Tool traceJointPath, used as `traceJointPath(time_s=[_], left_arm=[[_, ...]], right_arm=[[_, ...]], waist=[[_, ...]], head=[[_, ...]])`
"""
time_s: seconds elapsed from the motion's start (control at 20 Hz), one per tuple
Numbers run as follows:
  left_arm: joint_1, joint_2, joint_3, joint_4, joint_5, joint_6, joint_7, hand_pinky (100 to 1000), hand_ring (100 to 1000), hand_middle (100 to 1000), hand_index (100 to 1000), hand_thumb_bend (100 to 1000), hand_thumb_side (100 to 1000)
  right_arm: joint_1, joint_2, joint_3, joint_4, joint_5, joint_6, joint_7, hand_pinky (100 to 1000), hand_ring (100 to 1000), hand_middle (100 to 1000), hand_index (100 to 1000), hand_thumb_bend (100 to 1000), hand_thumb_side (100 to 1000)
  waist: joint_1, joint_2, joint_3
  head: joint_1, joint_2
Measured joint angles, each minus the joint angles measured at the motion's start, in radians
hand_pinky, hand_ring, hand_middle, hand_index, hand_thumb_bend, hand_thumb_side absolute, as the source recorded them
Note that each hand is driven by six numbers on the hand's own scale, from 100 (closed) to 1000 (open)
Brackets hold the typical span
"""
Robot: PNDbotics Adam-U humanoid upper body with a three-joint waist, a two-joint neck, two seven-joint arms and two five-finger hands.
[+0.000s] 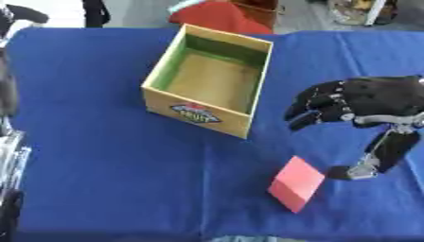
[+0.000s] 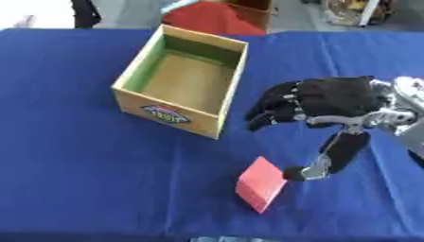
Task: Pick up objects on the table and place them in the box.
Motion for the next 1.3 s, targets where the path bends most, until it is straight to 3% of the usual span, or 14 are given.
traceJointPath(time_s=[0.4,0.6,0.8,1.3], left_arm=[[0.001,0.0,0.0,0.0,0.003,-0.001,-0.002,558,779,795,843,100,881],[0.001,0.0,0.0,0.0,0.003,-0.001,-0.002,557,780,796,843,100,881],[0.001,0.001,-0.001,0.0,0.003,0.001,-0.004,556,780,796,843,100,881],[0.001,0.001,-0.002,0.0,0.004,0.004,-0.009,556,781,797,843,100,881]], right_arm=[[-0.001,0.014,0.01,0.014,-0.009,0.021,0.021,885,871,869,934,389,672],[0.012,0.021,0.018,0.017,-0.025,0.031,0.031,854,855,856,939,348,702],[0.029,0.025,0.028,0.023,-0.053,0.049,0.049,844,851,854,941,364,702],[0.032,0.025,0.052,0.026,-0.108,0.079,0.08,830,844,850,943,379,725]], waist=[[-0.001,0.0,0.001],[-0.001,0.006,0.001],[0.0,0.008,0.001],[-0.002,0.008,0.004]], head=[[-0.007,-0.004],[-0.016,-0.035],[-0.019,-0.053],[-0.027,-0.053]])
